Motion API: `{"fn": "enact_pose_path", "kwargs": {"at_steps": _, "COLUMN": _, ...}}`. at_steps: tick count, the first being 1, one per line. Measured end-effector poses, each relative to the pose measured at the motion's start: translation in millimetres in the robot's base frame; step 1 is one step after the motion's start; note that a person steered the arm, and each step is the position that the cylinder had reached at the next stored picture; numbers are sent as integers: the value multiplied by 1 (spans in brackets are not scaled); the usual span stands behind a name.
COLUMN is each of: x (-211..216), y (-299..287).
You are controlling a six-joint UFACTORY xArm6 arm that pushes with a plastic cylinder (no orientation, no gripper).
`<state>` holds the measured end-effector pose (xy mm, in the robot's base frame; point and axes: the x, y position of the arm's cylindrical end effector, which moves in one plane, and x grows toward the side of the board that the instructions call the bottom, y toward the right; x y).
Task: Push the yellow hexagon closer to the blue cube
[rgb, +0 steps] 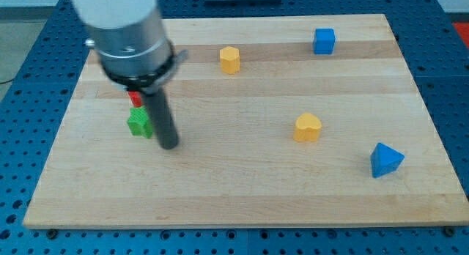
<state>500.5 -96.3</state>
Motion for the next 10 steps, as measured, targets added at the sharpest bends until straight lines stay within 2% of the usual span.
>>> {"fn": "enact_pose_path", "kwargs": {"at_steps": 1, "x": -10, "y": 37}}
{"fn": "enact_pose_path", "kwargs": {"at_steps": 5, "x": -16, "y": 35}}
{"fn": "enact_pose_path", "kwargs": {"at_steps": 7, "x": -80, "y": 31}}
{"fn": "enact_pose_path", "kwargs": {"at_steps": 9, "x": -184, "y": -10}}
{"fn": "enact_pose_path", "kwargs": {"at_steps": 10, "x": -181, "y": 28}}
